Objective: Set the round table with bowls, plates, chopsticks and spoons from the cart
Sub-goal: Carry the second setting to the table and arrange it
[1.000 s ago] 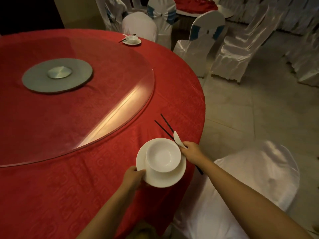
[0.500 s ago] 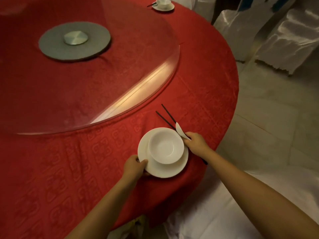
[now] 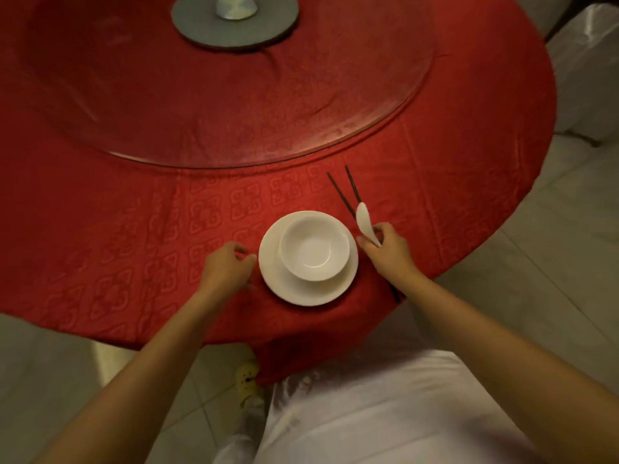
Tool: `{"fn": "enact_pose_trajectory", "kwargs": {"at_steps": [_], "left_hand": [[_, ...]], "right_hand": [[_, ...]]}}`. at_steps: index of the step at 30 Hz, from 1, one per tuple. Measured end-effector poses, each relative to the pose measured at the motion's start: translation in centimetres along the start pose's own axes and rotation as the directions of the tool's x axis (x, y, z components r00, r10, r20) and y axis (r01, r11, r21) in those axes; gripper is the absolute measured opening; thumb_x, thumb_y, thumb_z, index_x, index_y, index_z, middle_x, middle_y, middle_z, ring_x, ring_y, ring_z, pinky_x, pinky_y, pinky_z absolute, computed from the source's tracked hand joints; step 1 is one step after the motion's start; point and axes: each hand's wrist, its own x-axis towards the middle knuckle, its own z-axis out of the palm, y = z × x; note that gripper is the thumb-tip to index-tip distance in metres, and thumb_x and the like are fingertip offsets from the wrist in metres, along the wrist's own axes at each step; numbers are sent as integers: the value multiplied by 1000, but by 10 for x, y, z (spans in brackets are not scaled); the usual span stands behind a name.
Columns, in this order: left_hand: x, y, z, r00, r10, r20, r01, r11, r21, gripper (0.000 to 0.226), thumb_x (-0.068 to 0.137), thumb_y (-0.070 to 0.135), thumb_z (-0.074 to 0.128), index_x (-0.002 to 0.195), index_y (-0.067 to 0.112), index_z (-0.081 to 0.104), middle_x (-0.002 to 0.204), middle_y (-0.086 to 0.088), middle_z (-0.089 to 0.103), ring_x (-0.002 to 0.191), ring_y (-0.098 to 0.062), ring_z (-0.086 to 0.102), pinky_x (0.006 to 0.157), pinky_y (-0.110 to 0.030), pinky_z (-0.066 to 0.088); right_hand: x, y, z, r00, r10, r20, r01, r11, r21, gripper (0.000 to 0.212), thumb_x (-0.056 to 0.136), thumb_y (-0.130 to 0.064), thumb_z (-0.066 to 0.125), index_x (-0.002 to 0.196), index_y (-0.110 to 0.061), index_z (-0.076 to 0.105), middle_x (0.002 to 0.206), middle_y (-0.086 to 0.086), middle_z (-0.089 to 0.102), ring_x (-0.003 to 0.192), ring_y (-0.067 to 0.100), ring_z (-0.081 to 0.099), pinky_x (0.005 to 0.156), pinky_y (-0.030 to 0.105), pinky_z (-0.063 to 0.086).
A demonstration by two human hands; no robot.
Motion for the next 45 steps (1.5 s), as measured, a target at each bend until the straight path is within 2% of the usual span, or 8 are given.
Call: {"fn": "enact_pose_trajectory", "kwargs": {"at_steps": [4,8,14,20,23,25,34,45], "left_hand": [[-27,5,-6,992,64,-113,-80,985,-152,19,90,8,50,107,7,59,83,-7,62,55,-20,63,57,-33,56],[-56,34,1,983,153,-99,-178,931,-320,19,90,2,49,102,12,59,87,-7,63,66,-16,62,51,-26,56],[-90,89,36,921,240,308,-114,919,-377,27,98,12,42,115,1,59,78,-3,62,68,-15,61,56,-24,55],[-116,100,47,892,226,392,48,813,-580,29,100,16,39,87,6,63,75,-9,66,55,-14,66,57,-24,58],[-120,99,50,908,201,369,101,748,-656,25,98,13,44,83,10,63,63,-4,69,52,-14,68,61,-27,60],[-122,98,51,925,166,341,117,729,-674,21,96,11,47,86,5,64,59,-3,67,48,-13,67,59,-24,60],[-127,87,63,899,132,418,210,707,-676,18,95,9,49,93,0,64,69,-8,61,44,-6,61,53,-17,56],[-120,74,93,770,72,634,499,551,-668,22,98,12,43,95,2,63,81,-11,66,60,-11,69,59,-19,58]], "right_hand": [[4,4,-28,999,25,-44,-22,998,62,8,90,-24,55,87,-17,55,67,-1,52,65,22,55,59,35,47],[-2,-24,-54,999,10,49,-26,935,354,22,96,-15,45,77,-13,54,59,4,56,34,4,46,34,18,38],[-16,-78,-61,950,-211,231,7,754,657,24,99,-12,39,83,-13,57,75,1,75,61,6,62,63,14,51],[-23,-99,-51,938,-267,220,63,756,652,23,99,-15,40,82,-16,54,83,-6,74,68,-1,62,77,19,45],[-26,-99,-47,942,-269,201,106,806,582,21,99,-21,41,84,-18,55,97,1,73,98,5,63,96,23,37],[-28,-99,-45,941,-280,192,133,824,551,25,98,-23,43,81,-22,60,103,3,71,106,10,60,90,20,39],[-21,-91,-45,954,-222,199,134,916,378,23,98,-27,45,93,-14,63,56,-3,39,44,3,39,43,15,35],[-16,-59,-37,973,-52,225,-50,903,426,16,86,-20,65,72,-21,58,59,-5,49,49,1,48,46,14,41]]}}
